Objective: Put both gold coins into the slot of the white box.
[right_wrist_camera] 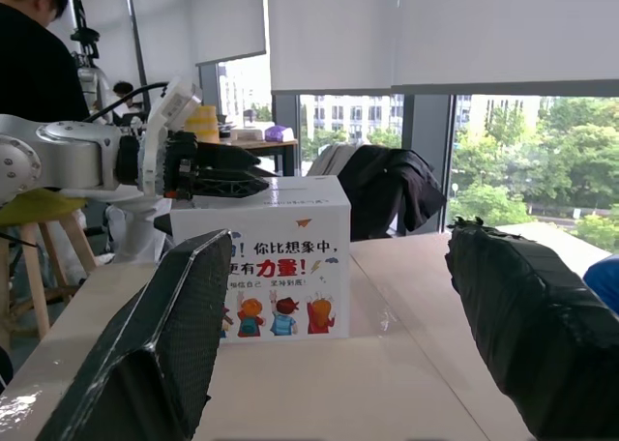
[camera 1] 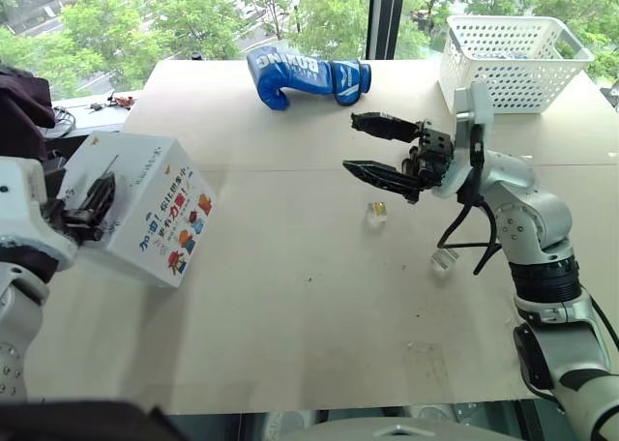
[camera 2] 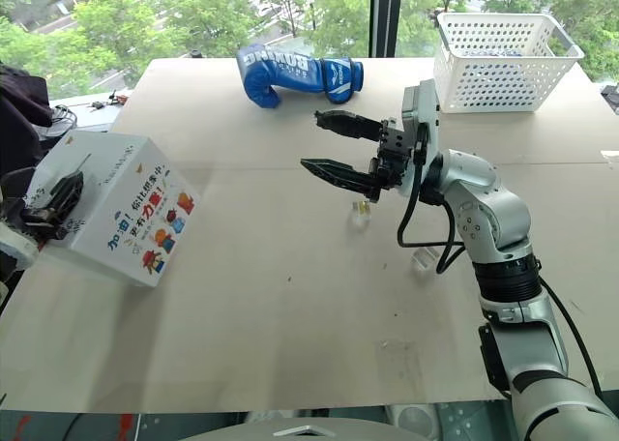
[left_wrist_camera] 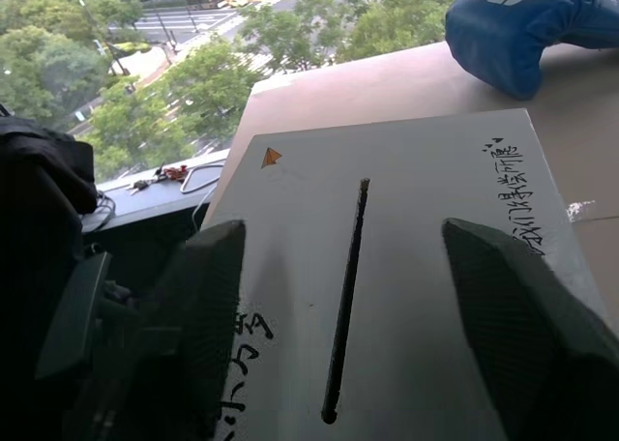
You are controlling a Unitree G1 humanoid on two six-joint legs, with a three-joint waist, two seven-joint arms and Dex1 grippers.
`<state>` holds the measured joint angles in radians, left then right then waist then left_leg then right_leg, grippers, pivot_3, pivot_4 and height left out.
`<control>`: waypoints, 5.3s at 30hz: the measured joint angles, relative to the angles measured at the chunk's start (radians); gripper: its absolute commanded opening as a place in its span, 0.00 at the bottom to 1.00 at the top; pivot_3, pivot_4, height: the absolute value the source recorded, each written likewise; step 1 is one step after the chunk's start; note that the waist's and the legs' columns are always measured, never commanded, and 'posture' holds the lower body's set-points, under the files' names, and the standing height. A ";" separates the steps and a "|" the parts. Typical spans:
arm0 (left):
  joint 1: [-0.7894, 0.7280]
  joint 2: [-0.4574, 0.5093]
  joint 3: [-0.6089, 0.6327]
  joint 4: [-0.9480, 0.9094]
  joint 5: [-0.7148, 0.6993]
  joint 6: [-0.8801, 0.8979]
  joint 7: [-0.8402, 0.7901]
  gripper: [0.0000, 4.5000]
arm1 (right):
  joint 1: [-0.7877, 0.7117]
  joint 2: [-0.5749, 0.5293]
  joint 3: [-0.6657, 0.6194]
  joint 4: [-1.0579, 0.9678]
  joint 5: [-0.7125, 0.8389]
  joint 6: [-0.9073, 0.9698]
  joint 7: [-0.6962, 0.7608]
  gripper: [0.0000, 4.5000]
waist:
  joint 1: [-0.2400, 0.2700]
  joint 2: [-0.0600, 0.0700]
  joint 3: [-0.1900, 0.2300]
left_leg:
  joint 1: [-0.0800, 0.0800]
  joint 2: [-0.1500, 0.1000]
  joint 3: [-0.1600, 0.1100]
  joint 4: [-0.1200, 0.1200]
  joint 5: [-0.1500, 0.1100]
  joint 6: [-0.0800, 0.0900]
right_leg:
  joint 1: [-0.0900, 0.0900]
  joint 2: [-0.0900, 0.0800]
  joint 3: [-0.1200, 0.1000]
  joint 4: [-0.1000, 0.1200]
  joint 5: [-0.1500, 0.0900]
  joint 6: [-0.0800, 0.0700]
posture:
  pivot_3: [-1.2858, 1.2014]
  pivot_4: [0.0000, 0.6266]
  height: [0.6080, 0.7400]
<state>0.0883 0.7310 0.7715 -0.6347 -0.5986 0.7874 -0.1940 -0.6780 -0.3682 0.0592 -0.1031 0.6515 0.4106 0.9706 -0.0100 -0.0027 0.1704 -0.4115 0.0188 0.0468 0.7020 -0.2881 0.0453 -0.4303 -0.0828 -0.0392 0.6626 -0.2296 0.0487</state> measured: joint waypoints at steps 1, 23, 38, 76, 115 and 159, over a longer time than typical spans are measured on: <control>-0.016 -0.013 -0.005 0.003 -0.002 -0.010 -0.003 0.98 | 0.010 -0.003 0.002 0.001 -0.023 -0.005 -0.010 0.86 | 0.001 0.000 0.000 | -0.001 0.000 0.000 0.000 0.000 0.000 | 0.000 0.000 0.000 0.000 0.000 0.000 | 0.52 0.24 0.73; 0.197 0.006 -0.220 -0.224 -0.334 -0.029 -0.267 0.98 | 0.255 0.031 0.123 0.066 -0.428 0.055 -0.347 0.86 | 0.002 -0.009 -0.002 | -0.002 0.000 0.001 0.003 0.000 0.000 | 0.000 0.005 0.000 -0.001 -0.002 -0.004 | 0.52 0.24 0.73; 0.210 0.006 -0.237 -0.215 -0.307 -0.054 -0.293 1.00 | 0.297 0.043 0.122 -0.001 -0.430 0.072 -0.391 0.01 | 0.000 -0.009 -0.002 | -0.002 0.003 0.000 0.002 0.000 0.000 | -0.001 0.009 0.001 -0.001 -0.001 -0.001 | 0.52 0.24 0.73; -0.216 -0.552 -0.586 0.031 -0.888 -0.283 -0.044 0.28 | 0.075 0.450 -0.170 -0.123 0.655 0.523 -0.627 0.00 | -0.003 -0.010 -0.003 | -0.002 0.002 -0.001 0.004 0.000 0.001 | 0.001 0.011 0.001 0.000 0.000 -0.001 | 0.52 0.24 0.73; -0.225 -0.517 -0.629 0.051 -0.903 -0.302 0.006 0.00 | 0.072 0.412 -0.115 -0.130 0.687 0.473 -0.634 0.90 | -0.001 -0.010 -0.003 | -0.002 0.002 -0.002 0.003 -0.002 0.004 | 0.001 0.011 0.001 -0.001 0.000 -0.001 | 0.52 0.24 0.73; 0.154 0.251 0.195 0.147 -0.184 0.064 -0.232 0.00 | -0.161 0.139 0.084 0.077 -0.074 0.037 -0.069 0.90 | -0.004 -0.015 0.009 | -0.003 0.003 0.000 -0.003 0.002 -0.005 | -0.004 0.002 -0.002 -0.003 -0.001 -0.002 | 0.52 0.24 0.73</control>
<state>0.2420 0.9819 0.9663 -0.4879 -0.7825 0.8517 -0.4258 -0.8389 -0.2292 0.1430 -0.0260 0.5772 0.4479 0.9017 -0.0143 -0.0180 0.1792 -0.4143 0.0218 0.0464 0.6992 -0.2858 0.0399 -0.4340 -0.0812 -0.0414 0.6600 -0.2303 0.0466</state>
